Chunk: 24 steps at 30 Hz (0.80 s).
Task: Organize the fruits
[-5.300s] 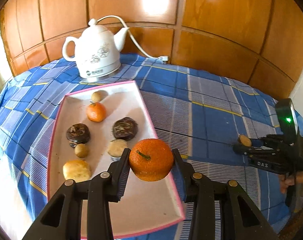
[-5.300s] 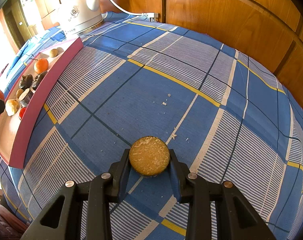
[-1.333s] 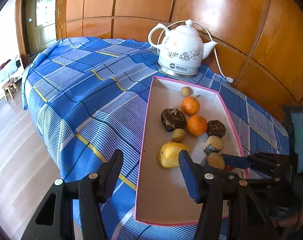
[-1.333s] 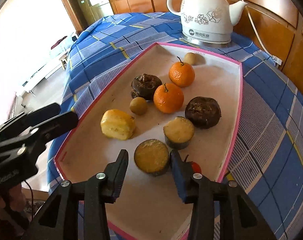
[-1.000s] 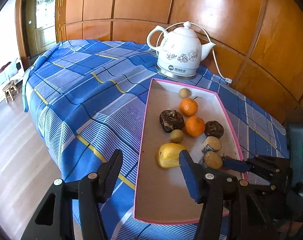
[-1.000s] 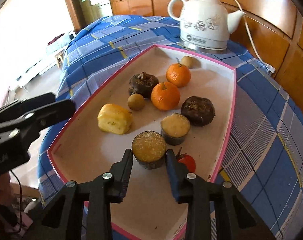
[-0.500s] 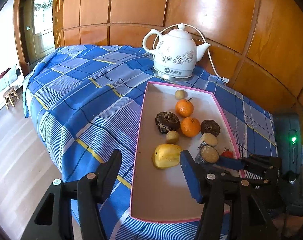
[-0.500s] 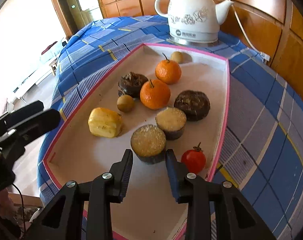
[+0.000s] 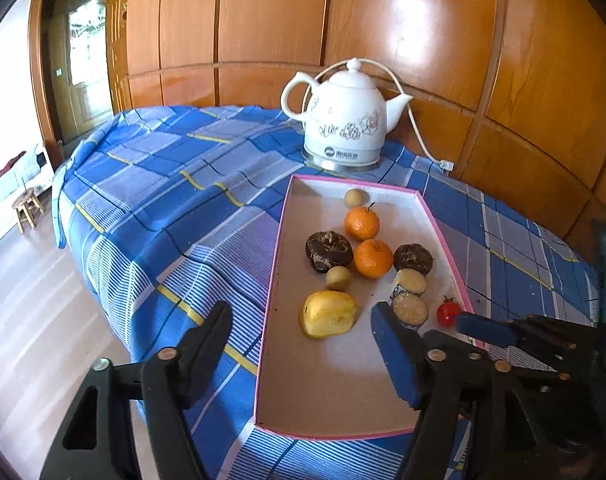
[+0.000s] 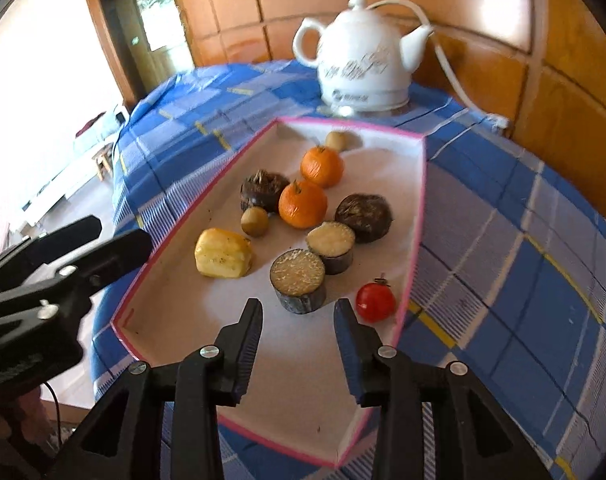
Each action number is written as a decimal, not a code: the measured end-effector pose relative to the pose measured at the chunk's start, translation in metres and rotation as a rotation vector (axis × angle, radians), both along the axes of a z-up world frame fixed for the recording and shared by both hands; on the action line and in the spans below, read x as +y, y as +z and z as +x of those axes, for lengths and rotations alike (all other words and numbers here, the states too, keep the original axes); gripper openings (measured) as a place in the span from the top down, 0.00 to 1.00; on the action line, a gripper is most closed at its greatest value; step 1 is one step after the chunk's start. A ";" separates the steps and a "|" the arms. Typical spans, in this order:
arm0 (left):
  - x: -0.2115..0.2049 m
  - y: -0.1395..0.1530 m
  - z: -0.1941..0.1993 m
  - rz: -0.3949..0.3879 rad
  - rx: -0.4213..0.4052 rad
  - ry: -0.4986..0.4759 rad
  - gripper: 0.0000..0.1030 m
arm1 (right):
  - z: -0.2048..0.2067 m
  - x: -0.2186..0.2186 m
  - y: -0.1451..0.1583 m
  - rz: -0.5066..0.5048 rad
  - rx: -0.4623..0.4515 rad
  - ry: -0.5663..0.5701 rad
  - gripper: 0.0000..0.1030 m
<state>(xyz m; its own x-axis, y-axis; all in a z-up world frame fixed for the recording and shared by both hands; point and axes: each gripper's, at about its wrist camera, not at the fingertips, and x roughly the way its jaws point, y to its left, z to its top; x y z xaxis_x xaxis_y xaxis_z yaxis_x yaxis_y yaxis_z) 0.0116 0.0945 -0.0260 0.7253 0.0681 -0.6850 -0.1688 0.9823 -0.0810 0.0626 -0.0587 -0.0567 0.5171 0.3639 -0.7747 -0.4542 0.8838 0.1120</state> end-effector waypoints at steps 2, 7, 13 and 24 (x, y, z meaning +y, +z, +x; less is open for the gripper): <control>-0.004 0.003 -0.004 0.012 -0.023 0.002 0.19 | -0.008 -0.008 0.005 0.005 -0.028 -0.043 0.58; -0.014 0.008 -0.014 0.031 -0.063 -0.002 0.04 | -0.023 -0.021 0.009 -0.026 -0.080 -0.139 0.57; -0.020 0.011 -0.021 0.047 -0.085 -0.006 0.00 | -0.028 -0.030 0.011 -0.044 -0.092 -0.192 0.57; -0.025 0.013 -0.023 0.080 -0.098 0.002 0.00 | -0.030 -0.033 0.010 -0.043 -0.095 -0.209 0.57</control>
<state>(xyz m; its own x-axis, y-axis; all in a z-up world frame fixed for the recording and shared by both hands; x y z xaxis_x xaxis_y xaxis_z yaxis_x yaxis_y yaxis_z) -0.0113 0.0698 -0.0126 0.7884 0.1214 -0.6031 -0.1663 0.9859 -0.0190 0.0325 -0.0918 -0.0468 0.6492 0.2088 -0.7314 -0.2676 0.9628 0.0373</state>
